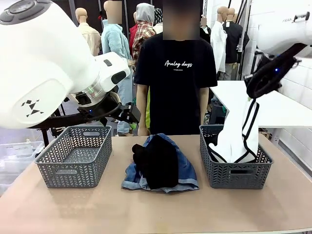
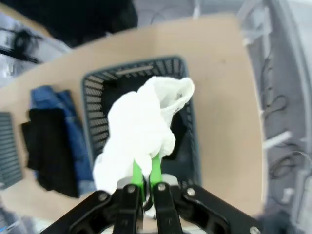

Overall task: Sort the tops and bottoms.
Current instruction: Sort the clothes according to human instructions.

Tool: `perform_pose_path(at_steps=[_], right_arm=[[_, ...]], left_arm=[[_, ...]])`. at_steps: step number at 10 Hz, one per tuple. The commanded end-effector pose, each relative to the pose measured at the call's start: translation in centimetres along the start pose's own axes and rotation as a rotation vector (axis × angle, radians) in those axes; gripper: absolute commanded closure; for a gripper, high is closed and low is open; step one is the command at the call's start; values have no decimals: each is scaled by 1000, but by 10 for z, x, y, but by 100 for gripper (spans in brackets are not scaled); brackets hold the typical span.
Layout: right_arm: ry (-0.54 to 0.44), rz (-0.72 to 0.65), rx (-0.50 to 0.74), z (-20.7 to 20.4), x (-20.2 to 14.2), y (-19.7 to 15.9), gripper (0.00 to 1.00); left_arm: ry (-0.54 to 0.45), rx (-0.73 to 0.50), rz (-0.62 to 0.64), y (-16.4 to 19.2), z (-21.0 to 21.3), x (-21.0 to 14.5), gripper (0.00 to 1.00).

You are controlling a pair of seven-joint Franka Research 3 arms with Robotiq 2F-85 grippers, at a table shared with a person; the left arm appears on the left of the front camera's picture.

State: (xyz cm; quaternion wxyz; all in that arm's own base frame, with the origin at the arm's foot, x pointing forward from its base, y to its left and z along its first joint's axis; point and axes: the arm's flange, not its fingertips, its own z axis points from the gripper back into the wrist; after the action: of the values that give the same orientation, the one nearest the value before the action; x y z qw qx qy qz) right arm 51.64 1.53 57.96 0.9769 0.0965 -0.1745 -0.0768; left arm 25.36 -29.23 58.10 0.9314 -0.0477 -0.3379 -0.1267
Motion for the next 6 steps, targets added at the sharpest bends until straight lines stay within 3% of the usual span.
perform_pose_path(at_steps=[1, 4, 6], right_arm=[[104, -1, 147, -38, 1, -3, 100], [340, 40, 88, -115, -1, 12, 100], [412, 78, -57, -147, -11, 24, 100]], left_arm=[[-3, -10, 1, 2, 0, 0, 4], [-3, -10, 1, 2, 0, 0, 4], [-3, -10, 1, 2, 0, 0, 4]])
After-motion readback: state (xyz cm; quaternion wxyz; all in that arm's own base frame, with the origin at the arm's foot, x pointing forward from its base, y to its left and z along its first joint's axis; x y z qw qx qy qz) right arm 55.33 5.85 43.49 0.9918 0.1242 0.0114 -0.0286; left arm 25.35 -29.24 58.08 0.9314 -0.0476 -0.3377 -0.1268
